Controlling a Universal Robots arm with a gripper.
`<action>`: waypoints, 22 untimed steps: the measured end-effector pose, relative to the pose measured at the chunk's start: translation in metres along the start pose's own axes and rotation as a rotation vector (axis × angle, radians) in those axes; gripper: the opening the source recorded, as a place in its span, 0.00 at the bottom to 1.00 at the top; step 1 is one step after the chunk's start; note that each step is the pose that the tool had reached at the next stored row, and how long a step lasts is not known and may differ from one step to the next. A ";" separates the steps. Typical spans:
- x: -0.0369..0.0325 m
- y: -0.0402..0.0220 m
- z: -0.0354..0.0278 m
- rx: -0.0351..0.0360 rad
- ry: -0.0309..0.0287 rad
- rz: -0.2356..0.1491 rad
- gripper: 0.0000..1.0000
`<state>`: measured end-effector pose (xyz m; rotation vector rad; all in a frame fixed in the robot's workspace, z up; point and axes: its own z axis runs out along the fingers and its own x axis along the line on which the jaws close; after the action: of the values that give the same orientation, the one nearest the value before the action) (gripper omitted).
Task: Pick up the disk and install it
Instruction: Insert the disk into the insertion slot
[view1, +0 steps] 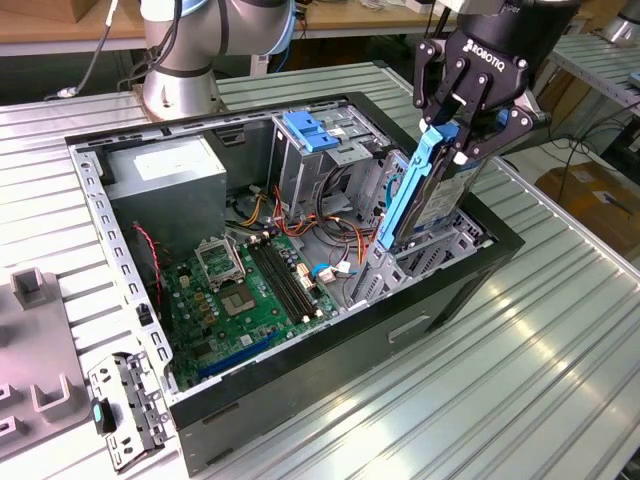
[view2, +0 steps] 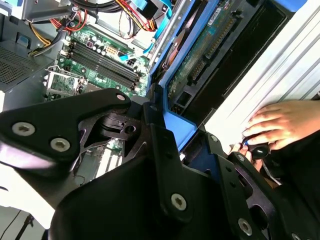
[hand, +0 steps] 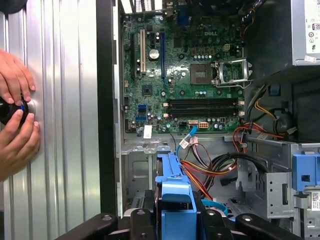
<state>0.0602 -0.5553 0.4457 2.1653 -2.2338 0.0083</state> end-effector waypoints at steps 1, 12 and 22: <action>0.0000 0.0000 0.0003 0.0000 0.0000 -0.002 0.37; 0.0000 -0.0001 0.0027 0.0002 0.0003 -0.007 0.37; -0.0001 -0.0001 0.0031 0.0002 0.0003 -0.007 0.37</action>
<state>0.0602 -0.5553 0.4426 2.1728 -2.2265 0.0087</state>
